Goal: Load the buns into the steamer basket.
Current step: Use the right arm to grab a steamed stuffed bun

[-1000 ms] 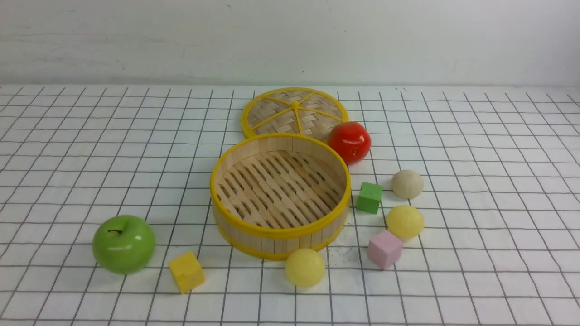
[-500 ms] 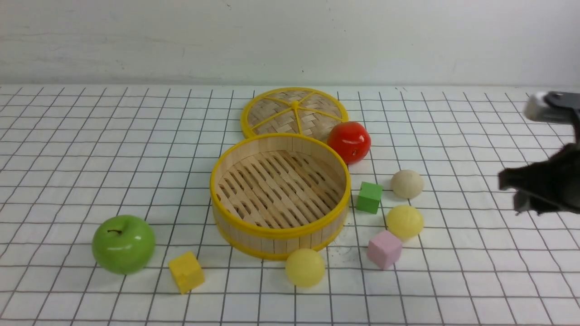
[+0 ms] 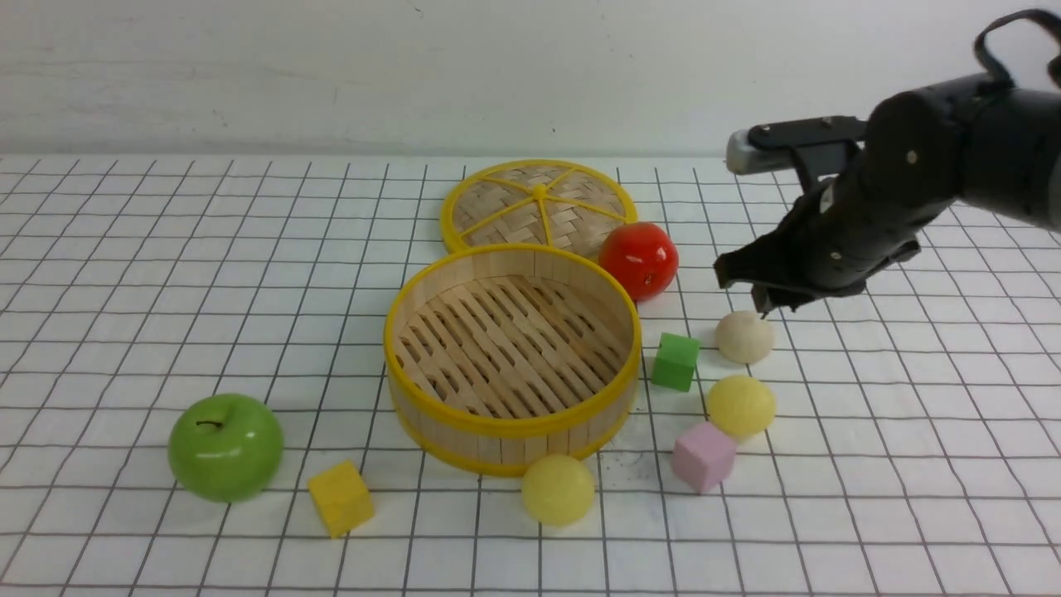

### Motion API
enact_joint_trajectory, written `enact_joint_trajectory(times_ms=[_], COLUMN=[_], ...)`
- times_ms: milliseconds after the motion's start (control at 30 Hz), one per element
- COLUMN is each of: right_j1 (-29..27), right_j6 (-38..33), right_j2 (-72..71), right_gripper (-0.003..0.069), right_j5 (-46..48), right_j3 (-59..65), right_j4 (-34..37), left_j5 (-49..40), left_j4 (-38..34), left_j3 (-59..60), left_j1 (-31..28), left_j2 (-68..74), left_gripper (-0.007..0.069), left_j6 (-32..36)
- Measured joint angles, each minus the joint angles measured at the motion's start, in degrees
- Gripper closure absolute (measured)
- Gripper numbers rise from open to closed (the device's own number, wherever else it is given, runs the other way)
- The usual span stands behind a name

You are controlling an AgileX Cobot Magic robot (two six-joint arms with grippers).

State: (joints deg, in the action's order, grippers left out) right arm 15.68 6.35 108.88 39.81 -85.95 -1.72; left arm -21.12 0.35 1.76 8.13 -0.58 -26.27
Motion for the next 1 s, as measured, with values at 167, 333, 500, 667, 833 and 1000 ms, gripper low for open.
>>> enact_joint_trajectory(times_ms=[167,333,500,667,833,1000], right_j1=[0.0,0.0,0.0,0.0,0.0,0.07], right_j6=[1.87,3.83,10.11,13.81,14.0,14.04], right_j2=[5.26,8.16,9.92,9.92,9.92,9.92], right_gripper=[0.0418,0.0418,0.0418,0.0418,0.0418,0.0418], right_j5=[-1.24,-1.82,-3.26,-5.13,-5.88,-6.17], right_j3=[-2.23,-3.34,-3.34,-3.5,-3.82,-3.82], right_j4=[-0.44,-3.45,-8.36,-8.54,-6.42,-6.01], left_j5=[0.0,0.0,0.0,0.0,0.0,0.0], left_j4=[0.0,0.0,0.0,0.0,0.0,0.0], left_j3=[0.0,0.0,0.0,0.0,0.0,0.0], left_j1=[0.0,0.0,0.0,0.0,0.0,0.0], left_j2=[0.0,0.0,0.0,0.0,0.0,0.0], left_gripper=[0.0387,0.0387,0.0387,0.0387,0.0387,0.0387], left_j6=[0.0,0.0,0.0,0.0,0.0,0.0])
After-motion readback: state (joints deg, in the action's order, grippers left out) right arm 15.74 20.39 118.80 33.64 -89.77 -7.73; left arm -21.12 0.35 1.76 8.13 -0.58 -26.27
